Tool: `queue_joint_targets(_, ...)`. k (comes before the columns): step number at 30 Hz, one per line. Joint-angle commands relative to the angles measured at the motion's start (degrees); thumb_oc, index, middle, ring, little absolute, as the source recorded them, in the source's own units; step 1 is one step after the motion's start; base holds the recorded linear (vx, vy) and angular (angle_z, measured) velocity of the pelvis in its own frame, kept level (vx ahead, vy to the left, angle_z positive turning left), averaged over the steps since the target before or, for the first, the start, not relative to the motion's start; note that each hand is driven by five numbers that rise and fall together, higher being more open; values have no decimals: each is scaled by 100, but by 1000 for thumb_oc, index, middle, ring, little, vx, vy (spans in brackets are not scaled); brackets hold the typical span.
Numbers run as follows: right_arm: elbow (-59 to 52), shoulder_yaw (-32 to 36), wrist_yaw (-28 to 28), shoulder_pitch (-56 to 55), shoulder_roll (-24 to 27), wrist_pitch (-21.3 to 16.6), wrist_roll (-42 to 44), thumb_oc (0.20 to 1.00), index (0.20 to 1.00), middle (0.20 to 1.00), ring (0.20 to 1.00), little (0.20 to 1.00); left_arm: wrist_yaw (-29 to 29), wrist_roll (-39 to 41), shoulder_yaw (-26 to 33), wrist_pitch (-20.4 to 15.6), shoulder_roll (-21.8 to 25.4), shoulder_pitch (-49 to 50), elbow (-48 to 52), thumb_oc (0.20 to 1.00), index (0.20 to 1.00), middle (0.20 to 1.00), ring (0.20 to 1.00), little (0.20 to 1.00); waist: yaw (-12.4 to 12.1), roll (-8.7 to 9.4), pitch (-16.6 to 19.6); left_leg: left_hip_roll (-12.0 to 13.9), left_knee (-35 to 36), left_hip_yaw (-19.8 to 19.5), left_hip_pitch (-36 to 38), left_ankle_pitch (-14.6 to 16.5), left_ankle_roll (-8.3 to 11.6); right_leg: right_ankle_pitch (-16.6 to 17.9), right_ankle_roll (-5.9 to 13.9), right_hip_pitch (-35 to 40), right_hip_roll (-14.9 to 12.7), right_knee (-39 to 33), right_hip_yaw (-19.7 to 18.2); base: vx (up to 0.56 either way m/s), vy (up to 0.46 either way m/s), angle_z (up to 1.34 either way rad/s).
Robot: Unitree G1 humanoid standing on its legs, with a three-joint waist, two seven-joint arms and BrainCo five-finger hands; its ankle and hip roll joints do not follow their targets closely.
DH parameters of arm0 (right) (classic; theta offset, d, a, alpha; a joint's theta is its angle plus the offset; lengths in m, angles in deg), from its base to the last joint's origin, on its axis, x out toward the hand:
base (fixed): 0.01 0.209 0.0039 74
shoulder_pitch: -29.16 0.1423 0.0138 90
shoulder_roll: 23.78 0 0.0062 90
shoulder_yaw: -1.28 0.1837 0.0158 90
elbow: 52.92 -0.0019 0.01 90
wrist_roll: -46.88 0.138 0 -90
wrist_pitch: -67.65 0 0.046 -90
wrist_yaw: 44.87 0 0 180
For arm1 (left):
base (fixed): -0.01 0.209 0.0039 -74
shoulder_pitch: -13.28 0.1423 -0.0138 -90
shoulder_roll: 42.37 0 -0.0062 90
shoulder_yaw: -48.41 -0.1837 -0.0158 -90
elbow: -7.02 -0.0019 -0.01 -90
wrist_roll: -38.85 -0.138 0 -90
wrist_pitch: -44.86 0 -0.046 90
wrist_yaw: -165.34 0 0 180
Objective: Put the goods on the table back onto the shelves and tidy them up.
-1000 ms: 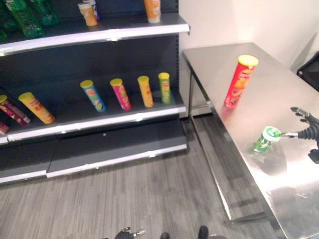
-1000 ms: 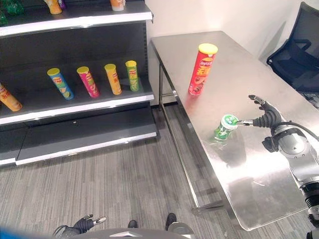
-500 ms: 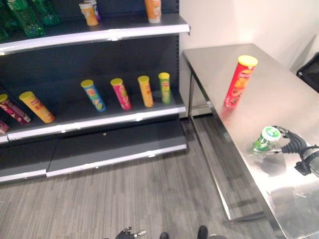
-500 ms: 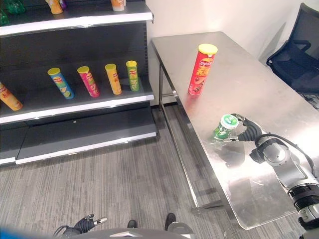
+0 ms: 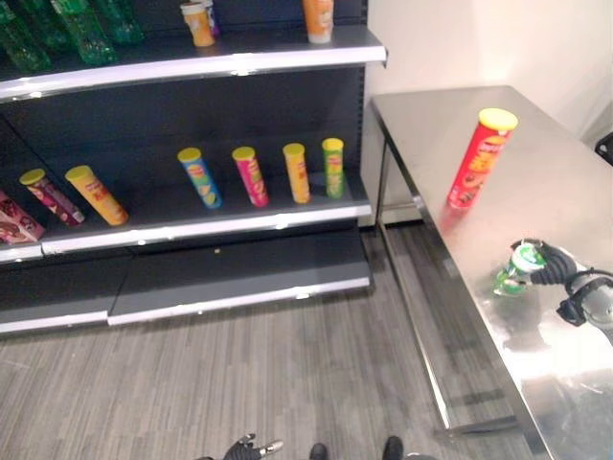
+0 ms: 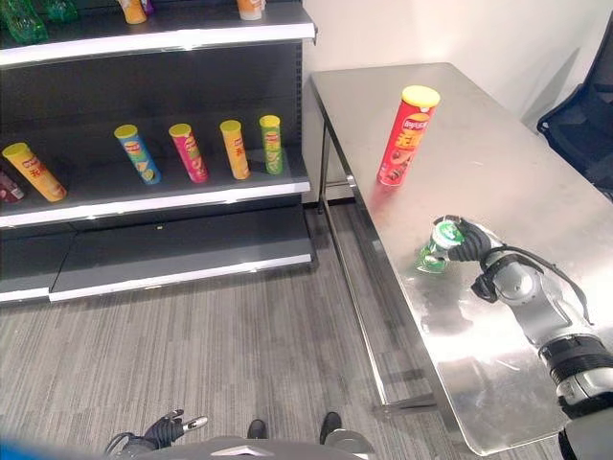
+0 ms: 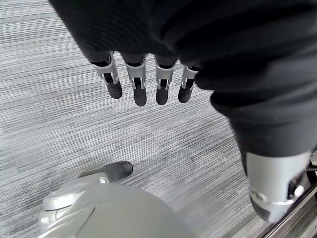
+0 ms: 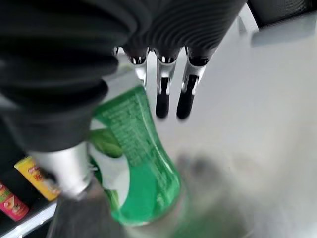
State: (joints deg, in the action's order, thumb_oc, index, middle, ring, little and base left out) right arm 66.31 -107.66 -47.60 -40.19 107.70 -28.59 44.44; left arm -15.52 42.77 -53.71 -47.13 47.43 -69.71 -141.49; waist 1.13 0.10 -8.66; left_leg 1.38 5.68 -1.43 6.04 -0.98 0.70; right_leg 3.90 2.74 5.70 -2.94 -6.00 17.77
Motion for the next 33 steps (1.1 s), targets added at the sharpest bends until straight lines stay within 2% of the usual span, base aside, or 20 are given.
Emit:
queue_joint_targets(1,6,-270,128,300,66,-35,-182,200,200,200,200,200,44,151,-140,-134,198,-238,211,1000,1000,1000,1000,1000,-139,294,-20,-10,-68,471,88,489,270,-1099,100,398,96,100,-238,-7,-15,17)
queue_joint_targets(5,-248,16,215,149,201,-61,-175,200,200,200,200,200,81,153,-115,-132,237,-188,326,1000,1000,1000,1000,1000,-119,297,-17,-4,-68,482,88,494,269,-1109,99,395,99,100,-236,-1,-4,7)
queue_joint_targets(12,-1509,1497,734,-506,618,-290,-90,200,200,200,200,200,99,170,51,-106,290,-18,673,1000,1000,1000,1000,1000,-15,308,-15,57,-68,541,139,522,260,-1132,69,389,160,100,-326,1,-22,-1)
queue_joint_targets(19,-2471,2328,944,-953,546,-397,-144,200,200,200,200,200,90,134,184,-67,322,79,854,1000,1000,1000,1000,1000,8,290,-18,88,-68,528,131,523,262,-1166,41,358,211,100,-405,0,-37,0)
queue_joint_targets(22,-2982,2538,957,-1045,493,-493,-150,200,200,200,200,200,9,218,338,-79,326,121,993,1000,1000,1000,1000,1000,-34,312,-108,82,-88,399,124,481,213,-1214,-14,307,259,100,-598,-7,-68,-5)
queue_joint_targets(23,-3140,2607,962,-1055,477,-528,-129,200,200,200,200,200,-54,272,387,-95,318,64,958,1000,1000,1000,1000,1000,-64,380,-267,-24,-788,266,-256,671,206,-1192,-49,298,201,100,-628,-91,-34,-3)
queue_joint_targets(25,-3189,2691,1008,-1059,482,-555,-65,200,200,200,200,200,-135,380,428,-136,310,-39,915,1000,1000,1000,1000,1000,-103,436,-420,-134,-1513,61,-728,820,287,-1175,-71,266,163,100,-624,-82,8,22)
queue_joint_targets(27,-3232,2772,1023,-1129,490,-561,-75,200,200,200,200,200,-160,434,445,-142,287,-88,885,1000,1000,1000,1000,1000,-72,440,-428,-88,-1578,-5,-855,830,303,-1187,-79,253,174,100,-574,28,49,51)
queue_joint_targets(29,-3316,2939,1078,-1274,504,-519,-100,200,200,200,200,200,-205,530,509,-165,275,-218,711,1000,1000,1000,1000,1000,-18,508,-381,250,-1014,17,-956,465,307,-1197,-51,164,122,100,-513,87,93,45)
queue_joint_targets(30,-3319,2944,1078,-1280,503,-519,-100,200,200,200,200,200,-205,530,507,-166,275,-219,710,1000,1000,1000,1000,1000,-19,509,-378,250,-996,17,-951,454,307,-1197,-52,161,121,100,-513,60,95,19)
queue_joint_targets(31,-3331,3026,1115,-1346,518,-516,-110,200,200,200,200,200,-228,521,514,-180,301,-285,633,1000,1000,1000,1000,1000,36,526,-362,425,-697,52,-1025,211,309,-1239,-47,107,77,100,-469,104,217,5)
queue_joint_targets(32,-3376,3206,1220,-1517,536,-487,-192,200,200,200,200,200,-275,498,557,-184,351,-334,534,1000,1000,1000,1000,1000,157,542,-335,700,-313,277,-1216,-10,334,-1355,-18,79,-13,100,-435,106,216,4)
queue_joint_targets(33,-3390,3230,1218,-1545,530,-483,-194,200,200,200,200,200,-275,498,549,-185,354,-336,531,1000,1000,1000,1000,1000,146,541,-316,703,-263,284,-1210,-41,338,-1355,-21,59,-10,100,-439,273,433,44)
